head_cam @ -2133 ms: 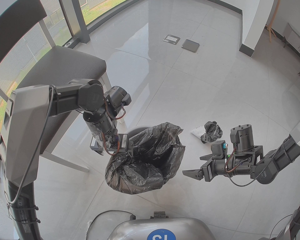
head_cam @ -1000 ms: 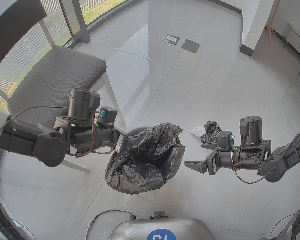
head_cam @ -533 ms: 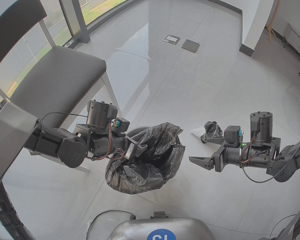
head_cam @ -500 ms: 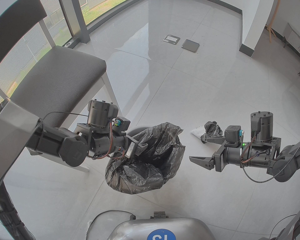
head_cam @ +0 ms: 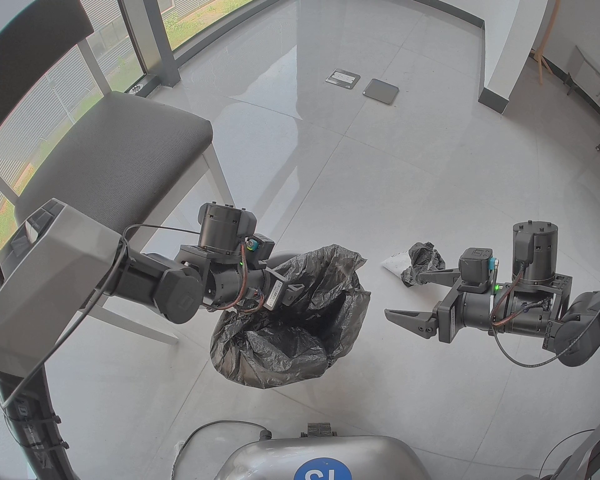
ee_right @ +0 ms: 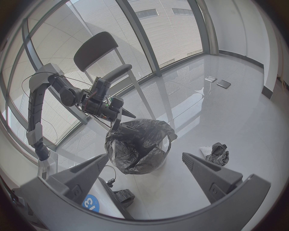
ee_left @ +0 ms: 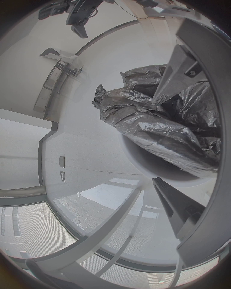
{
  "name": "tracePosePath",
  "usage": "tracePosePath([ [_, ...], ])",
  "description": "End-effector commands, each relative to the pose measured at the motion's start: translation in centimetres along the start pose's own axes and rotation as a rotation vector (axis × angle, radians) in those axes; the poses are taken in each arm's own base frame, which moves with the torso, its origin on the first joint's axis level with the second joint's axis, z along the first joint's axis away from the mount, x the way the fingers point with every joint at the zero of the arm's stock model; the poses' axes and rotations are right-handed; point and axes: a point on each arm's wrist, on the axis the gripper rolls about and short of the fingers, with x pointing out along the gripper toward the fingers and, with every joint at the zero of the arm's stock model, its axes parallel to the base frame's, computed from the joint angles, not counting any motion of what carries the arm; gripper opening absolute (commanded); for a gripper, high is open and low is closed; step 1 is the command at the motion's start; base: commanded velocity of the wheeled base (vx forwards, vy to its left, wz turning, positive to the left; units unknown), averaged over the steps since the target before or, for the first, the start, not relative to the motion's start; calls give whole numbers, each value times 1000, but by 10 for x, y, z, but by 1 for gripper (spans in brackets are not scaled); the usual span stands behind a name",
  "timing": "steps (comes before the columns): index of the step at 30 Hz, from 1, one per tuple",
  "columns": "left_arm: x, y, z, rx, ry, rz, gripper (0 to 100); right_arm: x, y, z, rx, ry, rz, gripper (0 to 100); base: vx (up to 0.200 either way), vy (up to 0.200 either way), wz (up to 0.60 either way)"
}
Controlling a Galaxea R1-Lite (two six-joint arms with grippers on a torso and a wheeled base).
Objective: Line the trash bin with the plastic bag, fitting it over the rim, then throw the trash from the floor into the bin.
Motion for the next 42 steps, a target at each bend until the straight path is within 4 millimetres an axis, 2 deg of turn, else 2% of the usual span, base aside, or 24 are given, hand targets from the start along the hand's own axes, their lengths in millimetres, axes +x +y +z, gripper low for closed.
tracePosePath([
  [1,13,0,-4,-1,11,1,100,-5,1,1,-3,-11,-1,100,0,0,0],
  [10,24,-1,-2,0,0,1,100,-10,3,1,-4,-15,-3,100,0,0,0],
  [11,24,-1,0,1,-4,0,0,-10,3,1,-4,-15,-3,100,0,0,0],
  [30,13,8,12,-25,-41,47,0,-11,3,-5,-2,2,-3,100,0,0,0],
  [35,11,28,19,-57,-68,104,0,-13,3,-6,-5,5,-5,100,0,0,0],
  [42,11,36,23,-109,-92,131,0,-12,3,-7,-6,8,-4,100,0,0,0],
])
